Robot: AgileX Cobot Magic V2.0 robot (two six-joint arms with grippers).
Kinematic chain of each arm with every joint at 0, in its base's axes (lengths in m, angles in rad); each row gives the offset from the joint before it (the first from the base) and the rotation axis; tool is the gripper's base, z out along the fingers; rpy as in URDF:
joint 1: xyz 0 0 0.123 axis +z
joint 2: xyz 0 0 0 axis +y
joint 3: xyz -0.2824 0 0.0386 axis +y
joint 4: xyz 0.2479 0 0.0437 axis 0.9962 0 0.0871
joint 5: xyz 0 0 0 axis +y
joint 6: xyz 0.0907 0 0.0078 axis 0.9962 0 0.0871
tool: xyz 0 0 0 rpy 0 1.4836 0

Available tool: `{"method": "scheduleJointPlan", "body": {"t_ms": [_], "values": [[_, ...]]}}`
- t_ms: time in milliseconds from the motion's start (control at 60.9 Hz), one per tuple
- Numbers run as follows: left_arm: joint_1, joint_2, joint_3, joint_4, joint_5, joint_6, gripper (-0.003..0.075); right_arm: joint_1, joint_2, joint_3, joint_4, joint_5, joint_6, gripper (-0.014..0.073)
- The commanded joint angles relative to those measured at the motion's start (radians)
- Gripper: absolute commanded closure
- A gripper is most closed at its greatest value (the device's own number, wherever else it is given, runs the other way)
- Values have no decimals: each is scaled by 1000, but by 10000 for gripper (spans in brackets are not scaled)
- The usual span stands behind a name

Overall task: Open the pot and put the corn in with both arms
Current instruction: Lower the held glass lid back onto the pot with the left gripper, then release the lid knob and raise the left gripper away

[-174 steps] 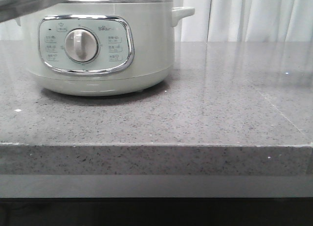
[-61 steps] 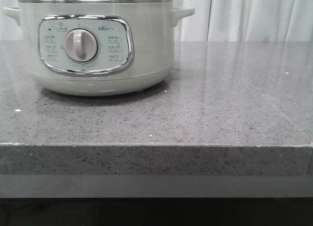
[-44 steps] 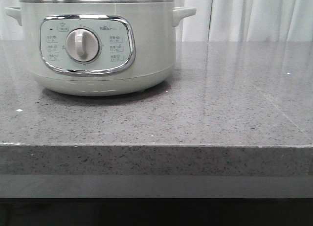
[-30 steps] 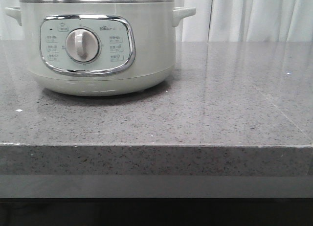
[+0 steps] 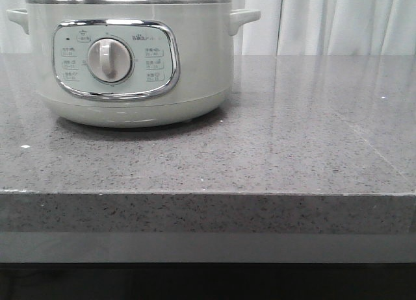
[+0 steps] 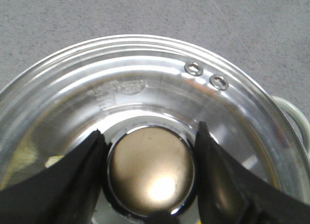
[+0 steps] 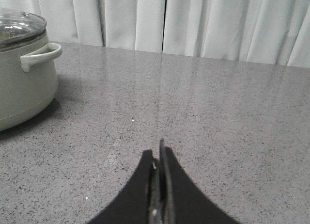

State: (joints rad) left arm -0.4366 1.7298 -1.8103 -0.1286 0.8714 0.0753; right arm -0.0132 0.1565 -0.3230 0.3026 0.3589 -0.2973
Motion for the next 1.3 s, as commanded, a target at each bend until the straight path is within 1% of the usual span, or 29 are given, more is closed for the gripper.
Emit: {"method": "scheduleJointPlan", "body": {"t_ms": [0,312,493,739,985,1067,1117,1199,1248,1281], "values": [[-9,-48,-40,-33,-37,5,508,1,9,-26,-1,-85,-8,661],[-9,-48,-40,3,30,5,508,1,9,-26,-1,-85,-8,661],[-9,-48,-40,17,34,5,508,1,9,-26,-1,-84,-8,661],[-9,-48,-40,76,43,5,508,1,9,-26,-1,-84,-8,661],[-9,-48,-40,76,47,5,504,1,9,-26,-1,-84,-8,661],[-9,-48,-40,76,37,5,448,1,9,-26,-1,-84,-8,661],[-9,-48,-40,76,25,5,370,1,9,-26,-1,-84,-8,661],[-9,-49,-40,74,7,5,204,1,9,-26,-1,-84,-8,661],[-9,-51,-40,74,-3,3,125,1,9,-26,-1,-84,-8,661],[-9,-54,-40,74,-4,3,93,1,9,-26,-1,-84,-8,661]]}}
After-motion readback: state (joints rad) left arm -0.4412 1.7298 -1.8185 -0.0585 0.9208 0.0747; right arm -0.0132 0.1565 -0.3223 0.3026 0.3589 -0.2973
